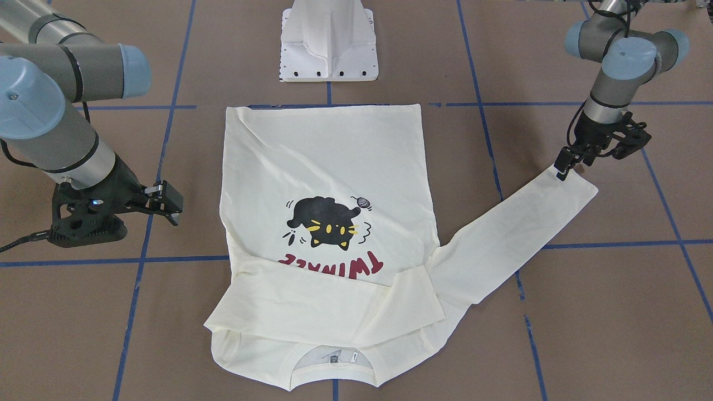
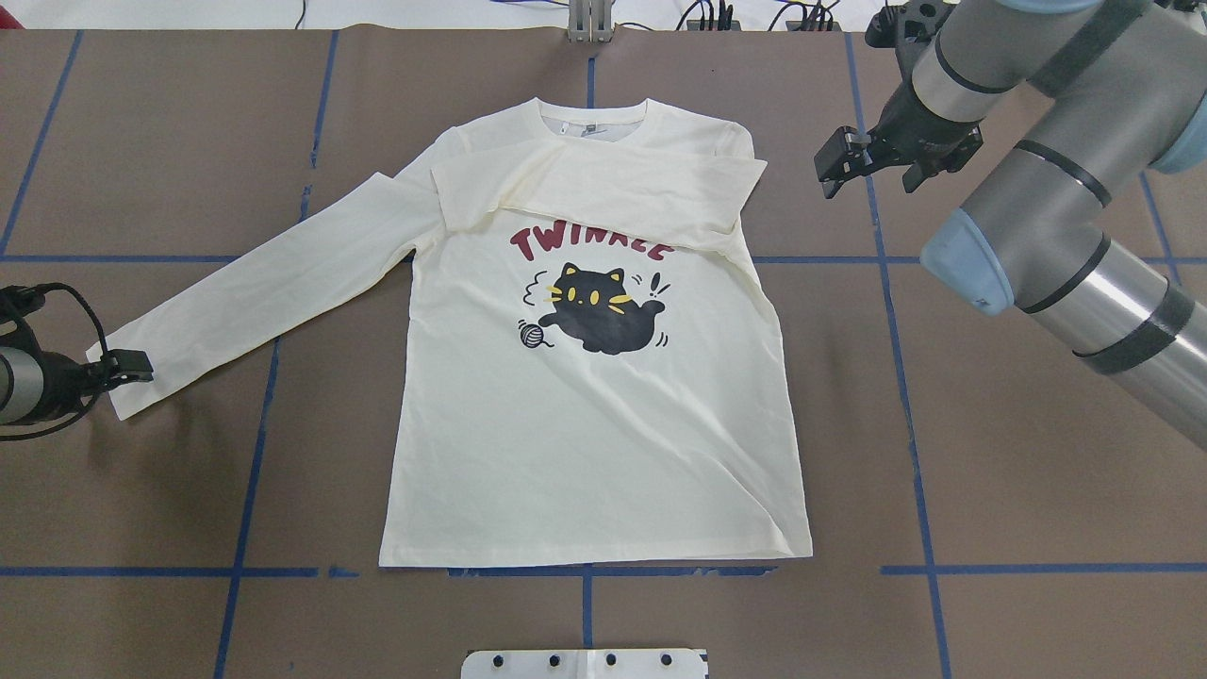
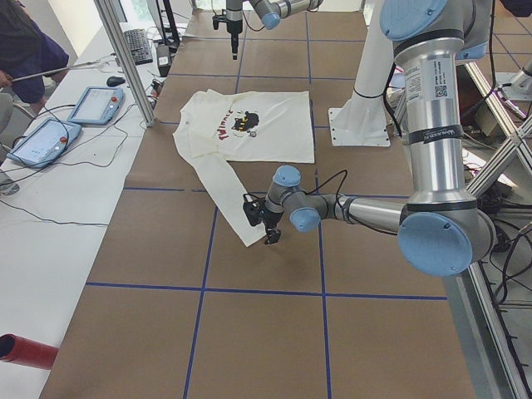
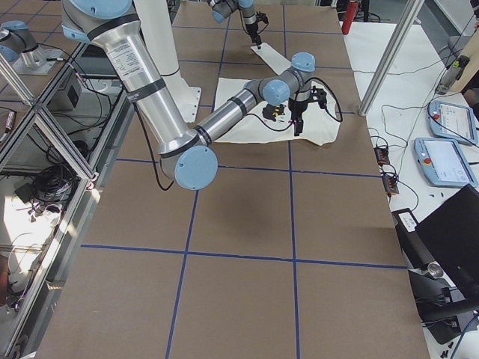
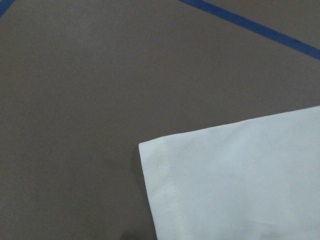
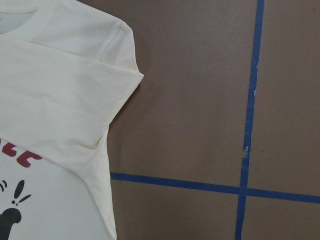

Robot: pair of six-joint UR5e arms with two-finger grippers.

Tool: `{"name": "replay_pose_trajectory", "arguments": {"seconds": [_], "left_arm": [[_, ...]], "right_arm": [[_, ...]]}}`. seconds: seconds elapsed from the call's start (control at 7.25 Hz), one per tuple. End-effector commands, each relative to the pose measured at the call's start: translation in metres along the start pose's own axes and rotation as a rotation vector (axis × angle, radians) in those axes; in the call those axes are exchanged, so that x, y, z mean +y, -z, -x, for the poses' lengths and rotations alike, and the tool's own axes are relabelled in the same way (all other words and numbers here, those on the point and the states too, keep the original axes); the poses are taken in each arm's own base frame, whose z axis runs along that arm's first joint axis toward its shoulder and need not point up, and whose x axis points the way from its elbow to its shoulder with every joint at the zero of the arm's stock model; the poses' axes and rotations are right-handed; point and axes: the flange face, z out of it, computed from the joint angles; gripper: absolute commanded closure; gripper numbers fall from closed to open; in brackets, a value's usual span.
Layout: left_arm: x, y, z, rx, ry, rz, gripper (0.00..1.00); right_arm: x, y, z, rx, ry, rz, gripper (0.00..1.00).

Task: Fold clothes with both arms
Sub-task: 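Grasp the cuff of the sleeve nearest the left gripper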

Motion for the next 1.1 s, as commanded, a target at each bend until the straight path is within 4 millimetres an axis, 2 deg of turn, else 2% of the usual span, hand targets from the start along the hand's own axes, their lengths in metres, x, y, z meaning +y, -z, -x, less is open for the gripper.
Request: {"name": "replay_pose_trajectory", "arguments": {"seconds": [0.0, 0.41, 0.55, 0.69, 0.97], "left_arm": [[-0.001, -0.001, -0.002, -0.002, 0.000, -0.012, 0.38], [-0.002, 0.001, -0.007, 0.007, 0.000, -0.012, 0.87], [-0.001, 0.002, -0.008, 0.009, -0.002, -0.009, 0.96], [-0.001, 0.007, -0.013, 0.021, -0.003, -0.008, 1.00], [0.001, 0.020, -0.024, 0.038, -0.004, -0.006, 1.00]], "right_arm": [[0.000, -0.001, 0.000, 0.000, 0.000, 0.001, 0.00], [0.000, -0.001, 0.001, 0.001, 0.002, 0.001, 0.00], [0.000, -0.001, 0.001, 0.001, 0.002, 0.001, 0.00], [0.000, -0.002, 0.000, 0.002, 0.003, 0.002, 0.00], [0.000, -0.003, -0.003, 0.005, -0.002, 0.005, 0.00]]}}
